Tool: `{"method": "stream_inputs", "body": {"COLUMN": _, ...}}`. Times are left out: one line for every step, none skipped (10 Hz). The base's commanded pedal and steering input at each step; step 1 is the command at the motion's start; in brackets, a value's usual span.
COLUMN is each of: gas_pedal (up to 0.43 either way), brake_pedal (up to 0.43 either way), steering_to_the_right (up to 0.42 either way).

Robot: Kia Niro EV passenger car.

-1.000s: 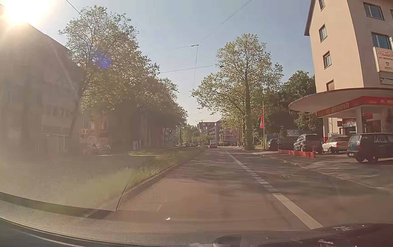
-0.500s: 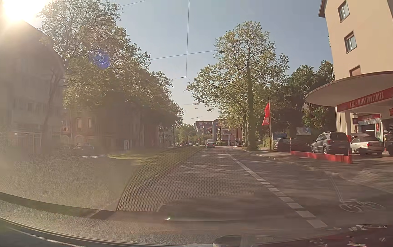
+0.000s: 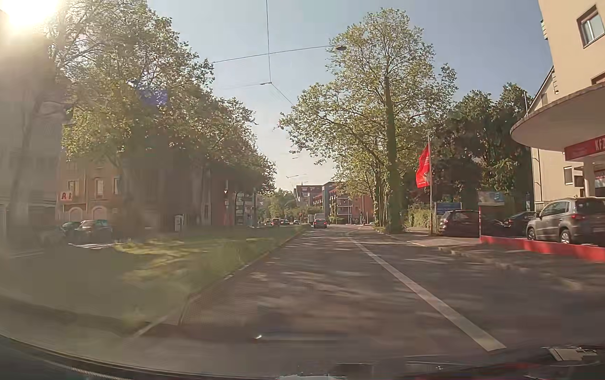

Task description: Follow the waypoints while adhering to traffic rules and regulations

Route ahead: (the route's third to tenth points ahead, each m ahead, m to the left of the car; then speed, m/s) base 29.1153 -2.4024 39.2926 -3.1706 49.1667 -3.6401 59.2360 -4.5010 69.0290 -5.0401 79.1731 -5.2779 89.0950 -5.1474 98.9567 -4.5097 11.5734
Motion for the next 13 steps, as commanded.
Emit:
{"method": "stream_inputs", "body": {"gas_pedal": 0.157, "brake_pedal": 0.0, "steering_to_the_right": 0.009}}
{"method": "stream_inputs", "body": {"gas_pedal": 0.15, "brake_pedal": 0.0, "steering_to_the_right": 0.009}}
{"method": "stream_inputs", "body": {"gas_pedal": 0.138, "brake_pedal": 0.0, "steering_to_the_right": 0.009}}
{"method": "stream_inputs", "body": {"gas_pedal": 0.13, "brake_pedal": 0.0, "steering_to_the_right": 0.009}}
{"method": "stream_inputs", "body": {"gas_pedal": 0.13, "brake_pedal": 0.0, "steering_to_the_right": 0.009}}
{"method": "stream_inputs", "body": {"gas_pedal": 0.13, "brake_pedal": 0.0, "steering_to_the_right": 0.009}}
{"method": "stream_inputs", "body": {"gas_pedal": 0.13, "brake_pedal": 0.0, "steering_to_the_right": 0.009}}
{"method": "stream_inputs", "body": {"gas_pedal": 0.13, "brake_pedal": 0.0, "steering_to_the_right": 0.009}}
{"method": "stream_inputs", "body": {"gas_pedal": 0.13, "brake_pedal": 0.0, "steering_to_the_right": 0.009}}
{"method": "stream_inputs", "body": {"gas_pedal": 0.13, "brake_pedal": 0.0, "steering_to_the_right": 0.009}}
{"method": "stream_inputs", "body": {"gas_pedal": 0.13, "brake_pedal": 0.0, "steering_to_the_right": 0.009}}
{"method": "stream_inputs", "body": {"gas_pedal": 0.13, "brake_pedal": 0.0, "steering_to_the_right": 0.009}}
{"method": "stream_inputs", "body": {"gas_pedal": 0.13, "brake_pedal": 0.0, "steering_to_the_right": 0.009}}
